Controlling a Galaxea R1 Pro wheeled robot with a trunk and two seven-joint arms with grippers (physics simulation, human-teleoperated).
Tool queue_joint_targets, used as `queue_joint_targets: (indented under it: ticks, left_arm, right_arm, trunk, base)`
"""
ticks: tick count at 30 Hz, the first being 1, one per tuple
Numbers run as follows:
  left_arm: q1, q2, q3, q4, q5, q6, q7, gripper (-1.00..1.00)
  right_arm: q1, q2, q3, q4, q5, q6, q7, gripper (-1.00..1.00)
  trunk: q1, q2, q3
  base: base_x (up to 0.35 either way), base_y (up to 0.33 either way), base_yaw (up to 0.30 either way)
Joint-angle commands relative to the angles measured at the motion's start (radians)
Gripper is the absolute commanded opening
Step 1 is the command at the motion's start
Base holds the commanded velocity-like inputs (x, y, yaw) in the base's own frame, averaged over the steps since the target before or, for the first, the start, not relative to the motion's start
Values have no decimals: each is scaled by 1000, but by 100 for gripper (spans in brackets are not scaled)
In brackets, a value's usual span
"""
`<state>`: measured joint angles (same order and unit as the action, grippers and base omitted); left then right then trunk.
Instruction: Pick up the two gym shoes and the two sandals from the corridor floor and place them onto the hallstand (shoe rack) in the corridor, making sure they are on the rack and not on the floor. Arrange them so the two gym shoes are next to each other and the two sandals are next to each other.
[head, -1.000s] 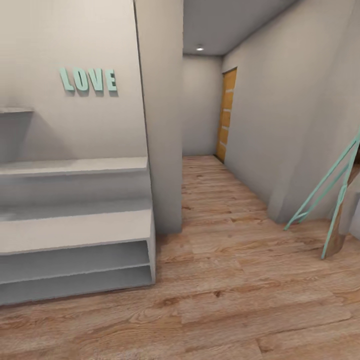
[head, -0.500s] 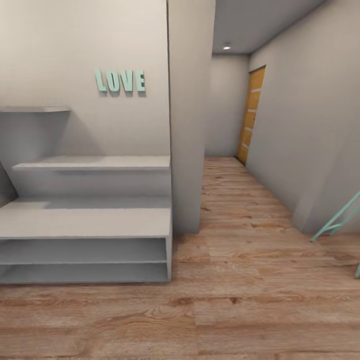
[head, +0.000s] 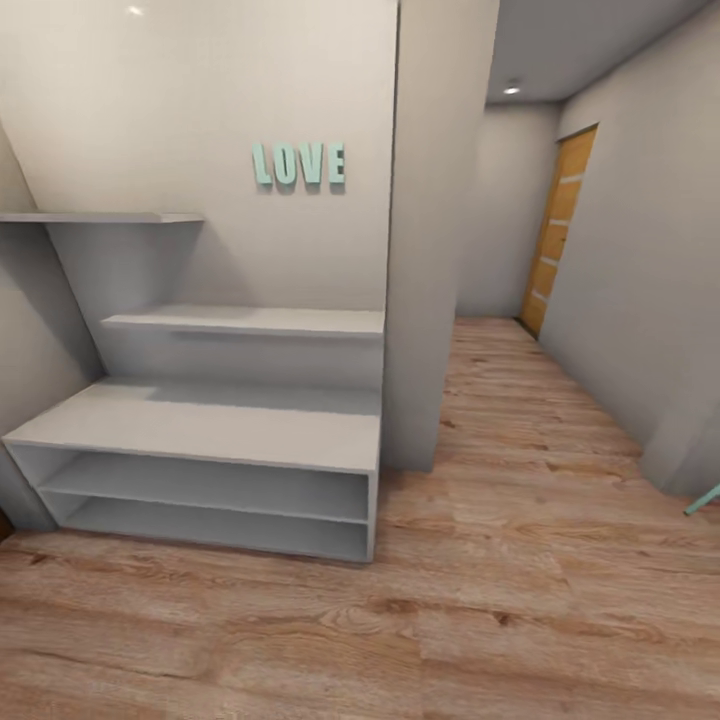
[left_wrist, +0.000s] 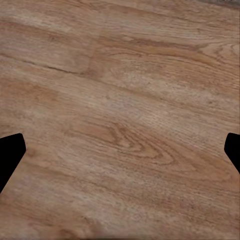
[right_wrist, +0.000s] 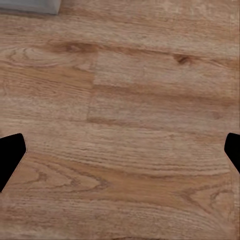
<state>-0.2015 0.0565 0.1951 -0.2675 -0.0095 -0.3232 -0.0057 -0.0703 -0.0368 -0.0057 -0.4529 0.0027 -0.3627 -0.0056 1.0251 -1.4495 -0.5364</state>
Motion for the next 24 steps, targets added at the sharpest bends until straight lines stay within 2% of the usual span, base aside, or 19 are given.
queue_joint_targets:
  ticks: [1,15,22,24]
  left_arm:
    - [-1,0,2,1,-1,-4,0,100]
    - [-1,0,2,-1,-1,-4,4,100]
    - [-1,0,3,0,0,-28,4,100]
    - [-1,0,3,1,0,-30,4,100]
  right_arm:
    - [0,0,0,0,0,-3,-1,100]
    - [0,0,0,0,0,-2,-1,100]
    - [0,0,0,0,0,-3,-1,100]
    - [0,0,0,0,1,-3,-1,100]
  trunk:
    - [0,0,-1]
    - [0,0,-9]
    - [0,0,-14]
    - [8,-14,-22]
  base:
    - [0,0,275]
    - [0,0,275]
    - [0,0,275]
    - [0,0,275]
